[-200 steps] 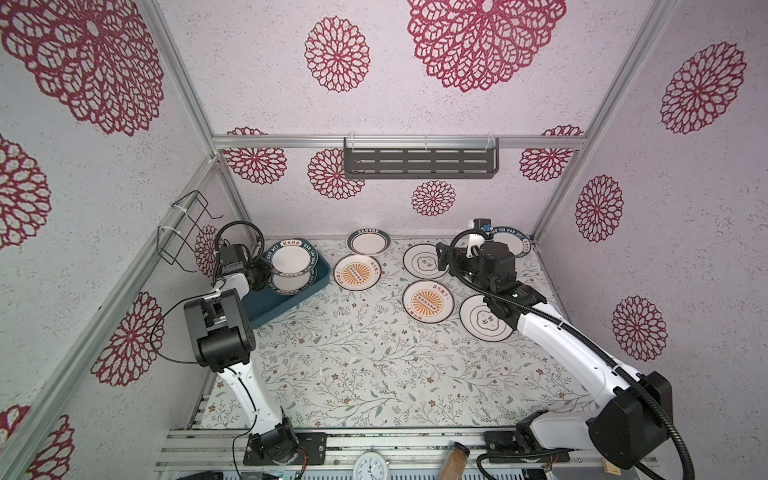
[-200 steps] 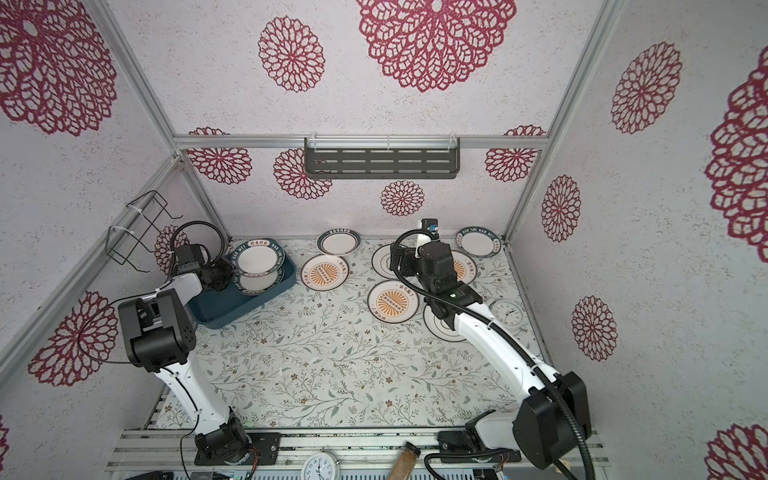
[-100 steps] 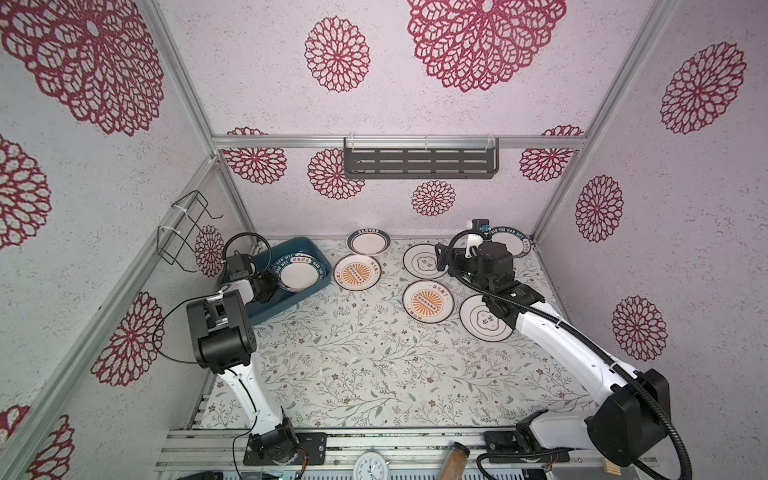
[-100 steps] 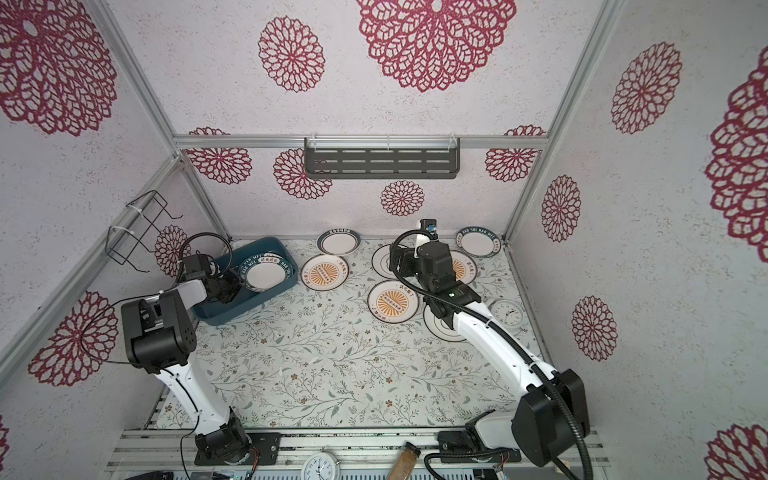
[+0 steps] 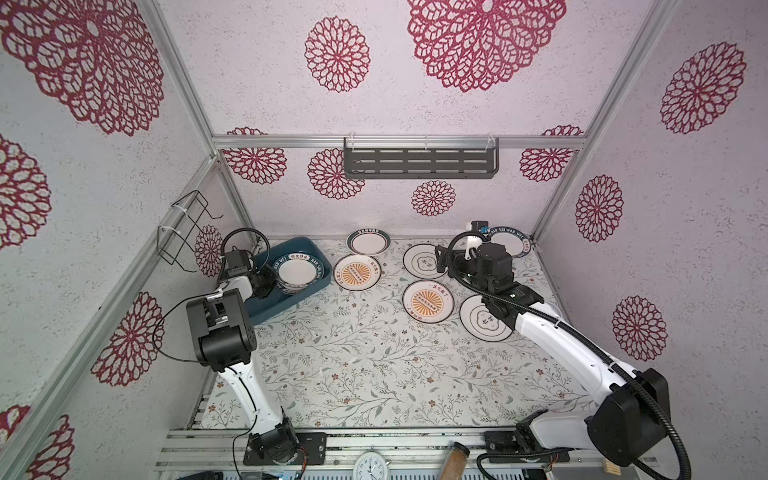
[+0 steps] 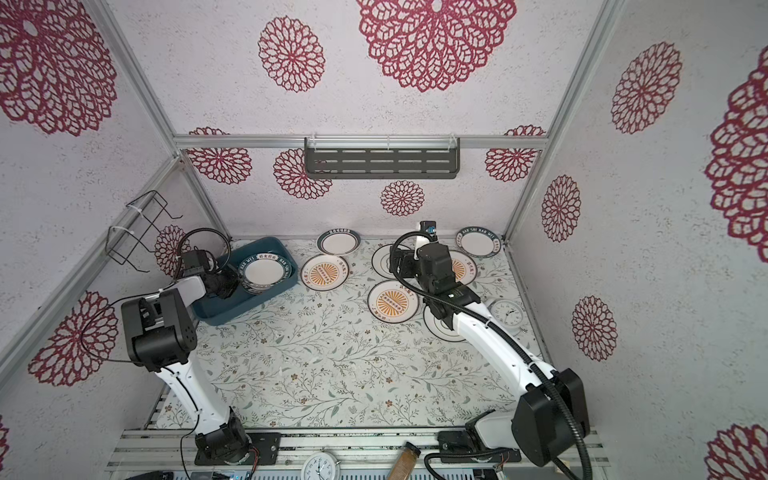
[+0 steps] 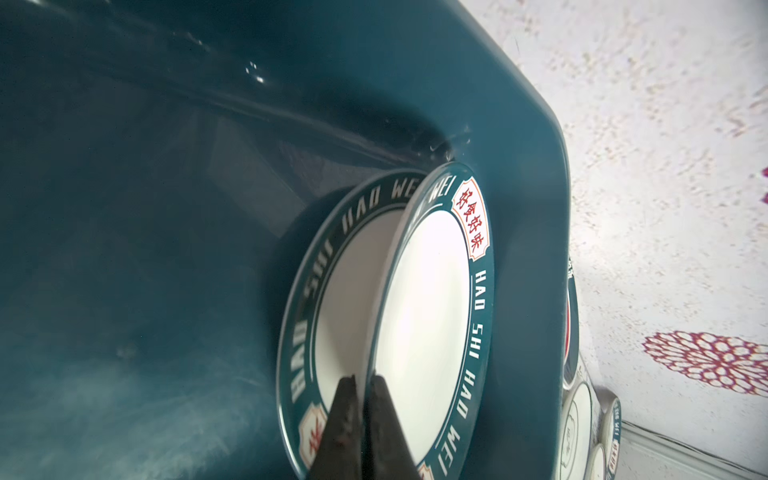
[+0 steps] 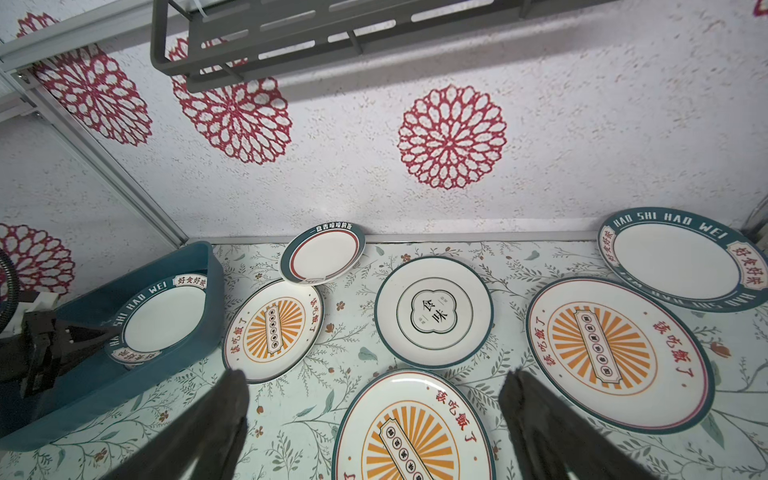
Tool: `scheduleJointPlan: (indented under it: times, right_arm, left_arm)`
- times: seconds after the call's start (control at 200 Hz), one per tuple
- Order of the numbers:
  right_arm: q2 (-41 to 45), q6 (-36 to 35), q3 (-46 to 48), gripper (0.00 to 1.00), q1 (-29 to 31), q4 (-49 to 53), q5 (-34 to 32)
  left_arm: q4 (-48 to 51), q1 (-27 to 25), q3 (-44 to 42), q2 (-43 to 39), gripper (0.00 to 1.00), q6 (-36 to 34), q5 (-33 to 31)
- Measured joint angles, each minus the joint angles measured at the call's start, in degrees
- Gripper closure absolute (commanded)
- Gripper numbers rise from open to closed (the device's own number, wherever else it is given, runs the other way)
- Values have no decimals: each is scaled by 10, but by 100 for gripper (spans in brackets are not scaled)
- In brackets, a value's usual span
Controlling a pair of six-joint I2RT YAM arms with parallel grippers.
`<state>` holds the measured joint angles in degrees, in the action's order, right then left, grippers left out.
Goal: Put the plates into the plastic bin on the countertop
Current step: 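Lower the green-rimmed plate against the first plate and open the left gripper, then move both grippers toward the white cloud-emblem plate on the table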
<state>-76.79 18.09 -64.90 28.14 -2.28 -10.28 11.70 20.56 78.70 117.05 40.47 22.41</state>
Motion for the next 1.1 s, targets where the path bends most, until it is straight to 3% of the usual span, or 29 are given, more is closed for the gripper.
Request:
scheduleJointPlan:
  times: [0.135,0.17,0.32,0.435,0.691,1.101]
  right_arm:
    - [1,0,0,1,0,0,0]
    - [1,0,0,1,0,0,0]
    - [1,0,0,1,0,0,0]
    - [1,0,0,1,0,0,0]
    - [1,6,0,1,0,0,0]
    - [5,36,21,1,-2,-1,-3]
  left_arm:
    - [0,1,1,4,100,1,-2]
    - [0,1,1,4,94,1,-2]
    - [1,3,0,4,83,1,-4]
    - [2,4,-7,4,69,2,-7]
    - [12,5,-11,-9,26,-5,-10]
    - [23,-12,-60,-172,6,-32,-56]
